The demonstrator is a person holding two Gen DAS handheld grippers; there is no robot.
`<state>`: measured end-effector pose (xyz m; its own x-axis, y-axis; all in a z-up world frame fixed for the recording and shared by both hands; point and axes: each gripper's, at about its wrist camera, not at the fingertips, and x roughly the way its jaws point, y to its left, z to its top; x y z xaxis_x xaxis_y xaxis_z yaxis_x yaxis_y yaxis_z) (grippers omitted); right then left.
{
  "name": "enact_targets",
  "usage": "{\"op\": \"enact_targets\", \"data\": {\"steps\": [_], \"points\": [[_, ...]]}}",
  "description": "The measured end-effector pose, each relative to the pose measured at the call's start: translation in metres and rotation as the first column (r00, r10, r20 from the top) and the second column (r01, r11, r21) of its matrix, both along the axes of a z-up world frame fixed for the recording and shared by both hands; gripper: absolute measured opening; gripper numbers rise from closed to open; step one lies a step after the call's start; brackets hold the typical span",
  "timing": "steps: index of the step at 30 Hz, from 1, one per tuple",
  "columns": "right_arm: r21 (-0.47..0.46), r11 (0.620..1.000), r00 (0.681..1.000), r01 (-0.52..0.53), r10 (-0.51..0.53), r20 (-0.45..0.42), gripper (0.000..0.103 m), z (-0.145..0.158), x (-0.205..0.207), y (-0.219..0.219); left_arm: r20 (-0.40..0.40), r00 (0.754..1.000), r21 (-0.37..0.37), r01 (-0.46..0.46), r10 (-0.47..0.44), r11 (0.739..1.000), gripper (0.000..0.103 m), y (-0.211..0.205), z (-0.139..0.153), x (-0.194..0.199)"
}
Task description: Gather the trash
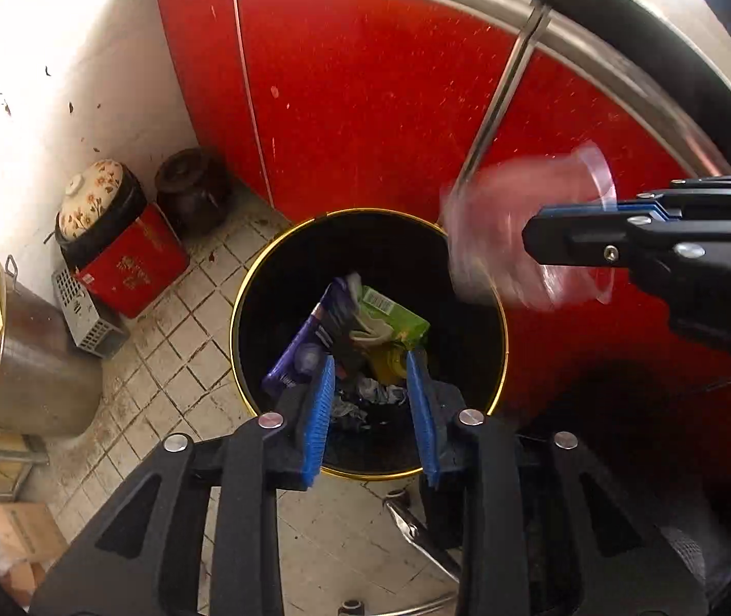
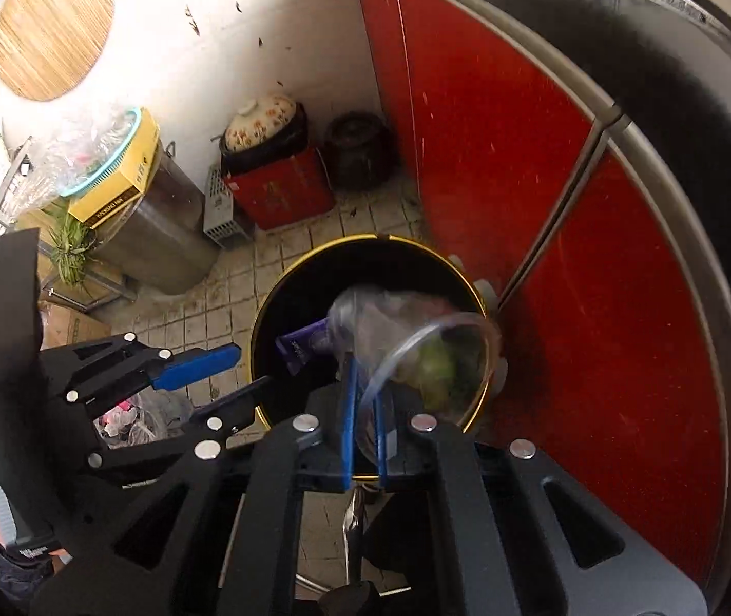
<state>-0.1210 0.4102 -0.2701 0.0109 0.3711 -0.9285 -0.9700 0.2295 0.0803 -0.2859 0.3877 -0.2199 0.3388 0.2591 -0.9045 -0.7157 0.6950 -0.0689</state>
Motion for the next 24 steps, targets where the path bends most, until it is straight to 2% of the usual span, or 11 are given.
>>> {"op": "enact_targets", "data": {"steps": [1,2,3,4,6,8,14,21,24], "points": [[-0.006,1.000,1.000,0.005,-0.005,-0.011,0.014,-0.002,0.002,0.002,-0.002,1.000,0.014,-0.003,0.003,1.000,0.058,-0.001,0.000,-0.001],[-0.003,1.000,1.000,0.006,-0.006,-0.024,0.027,-0.002,0.005,0.002,0.002,1.000,0.035,-0.011,0.011,0.999,0.082,-0.002,0.001,-0.003],[0.002,1.000,1.000,0.009,-0.009,-0.030,0.069,-0.003,0.006,0.004,0.013,1.000,0.049,-0.013,0.013,0.999,0.084,-0.003,0.002,-0.006],[0.021,1.000,1.000,0.016,-0.015,-0.022,0.086,0.000,0.008,0.004,0.018,1.000,0.057,-0.010,0.009,0.998,0.085,-0.005,0.003,-0.008],[0.065,0.998,1.000,0.009,-0.009,-0.012,0.086,0.005,0.010,0.001,-0.003,1.000,0.062,-0.012,0.012,0.998,0.085,-0.005,0.001,-0.012],[0.051,0.999,0.999,0.001,0.001,-0.034,0.086,0.004,0.012,0.006,-0.008,1.000,0.060,-0.029,0.030,0.998,0.085,-0.002,0.000,-0.018],[0.062,0.998,1.000,-0.008,0.010,-0.028,0.086,0.010,0.015,0.007,0.029,0.996,0.048,-0.081,0.080,0.996,0.085,0.008,0.013,-0.034],[0.114,0.993,1.000,-0.003,0.005,-0.025,0.086,0.034,0.014,-0.013,0.069,0.996,0.100,-0.067,0.060,0.993,0.085,0.003,0.043,-0.025],[0.149,0.989,1.000,0.012,-0.009,-0.022,0.086,0.054,0.016,-0.032,0.093,0.995,0.127,-0.053,0.041,0.990,0.085,-0.006,0.064,-0.014]]}}
